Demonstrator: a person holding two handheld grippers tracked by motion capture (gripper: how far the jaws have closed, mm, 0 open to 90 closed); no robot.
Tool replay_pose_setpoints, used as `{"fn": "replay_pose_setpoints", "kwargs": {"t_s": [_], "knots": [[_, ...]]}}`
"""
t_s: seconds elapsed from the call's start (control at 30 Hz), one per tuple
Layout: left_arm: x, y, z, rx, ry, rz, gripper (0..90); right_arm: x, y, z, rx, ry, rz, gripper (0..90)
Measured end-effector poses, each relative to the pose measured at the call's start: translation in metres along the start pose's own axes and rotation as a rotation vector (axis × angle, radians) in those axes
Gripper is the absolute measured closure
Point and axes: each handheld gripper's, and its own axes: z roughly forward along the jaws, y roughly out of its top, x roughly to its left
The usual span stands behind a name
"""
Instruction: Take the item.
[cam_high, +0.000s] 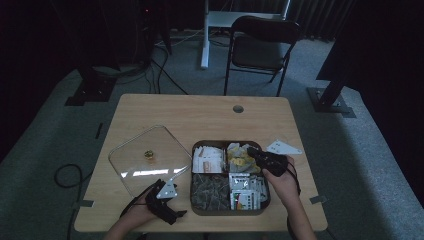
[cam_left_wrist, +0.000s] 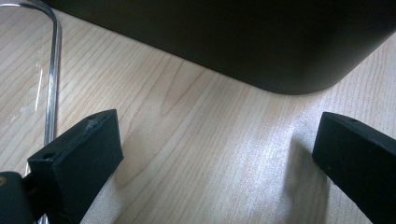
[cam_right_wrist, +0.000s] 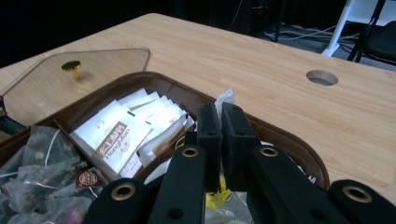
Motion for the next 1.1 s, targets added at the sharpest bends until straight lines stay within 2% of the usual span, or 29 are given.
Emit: {"fn": "replay_pose_setpoints", "kwargs": {"t_s": [0.33, 0.47, 0.53, 0.7, 0.8, 1.1], "knots": [[0.000, 0.000, 0.000, 0.000, 0.000, 0.000, 1.4, -0.002, 0.010, -0.006, -0.031, 0.013, 0.028, 86.7], [0.000, 0.000, 0.000, 0.000, -0.001, 0.000, 1.4, -0.003, 0.016, -0.009, -0.052, 0.012, 0.026, 86.8], [0.000, 0.000, 0.000, 0.000, -0.001, -0.001, 1.4, -0.002, 0.018, -0.010, -0.059, -0.003, 0.011, 86.7], [0.000, 0.000, 0.000, -0.001, 0.000, -0.002, 1.4, -0.004, 0.021, -0.013, -0.071, 0.011, 0.020, 87.0], [0.000, 0.000, 0.000, -0.002, 0.000, -0.002, 1.4, -0.005, 0.022, -0.014, -0.078, -0.003, 0.010, 86.8], [0.000, 0.000, 0.000, 0.000, 0.000, 0.000, 1.4, -0.016, 0.025, -0.021, -0.118, -0.031, 0.042, 86.7]]}}
